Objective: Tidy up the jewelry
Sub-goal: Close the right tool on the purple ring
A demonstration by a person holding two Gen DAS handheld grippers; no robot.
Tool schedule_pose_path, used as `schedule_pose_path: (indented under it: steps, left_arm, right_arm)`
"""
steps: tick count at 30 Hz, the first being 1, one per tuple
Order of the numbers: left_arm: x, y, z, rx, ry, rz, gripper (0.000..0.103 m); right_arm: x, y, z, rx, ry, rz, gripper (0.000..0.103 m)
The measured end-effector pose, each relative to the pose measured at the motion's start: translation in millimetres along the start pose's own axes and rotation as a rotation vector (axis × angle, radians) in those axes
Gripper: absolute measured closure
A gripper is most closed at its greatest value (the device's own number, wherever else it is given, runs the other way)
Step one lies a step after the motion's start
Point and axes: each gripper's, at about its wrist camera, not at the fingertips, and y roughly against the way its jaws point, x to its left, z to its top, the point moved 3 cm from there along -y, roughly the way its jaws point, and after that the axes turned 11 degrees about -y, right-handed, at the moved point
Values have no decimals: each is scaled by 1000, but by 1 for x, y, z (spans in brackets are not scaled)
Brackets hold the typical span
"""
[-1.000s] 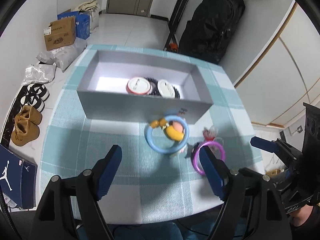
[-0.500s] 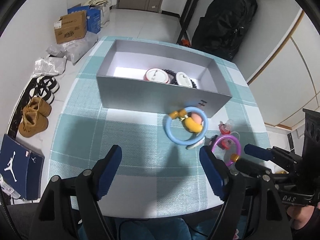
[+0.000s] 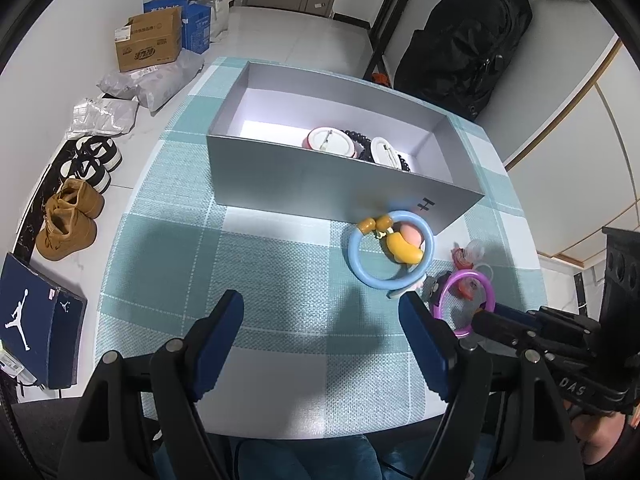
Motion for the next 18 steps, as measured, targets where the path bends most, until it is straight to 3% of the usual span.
schedule_pose_path:
  steps: [18]
  left_arm:
    - [-10, -5, 8, -6, -16, -24, 27]
  right_arm:
    - [-5, 29, 0, -36, -58, 111, 88]
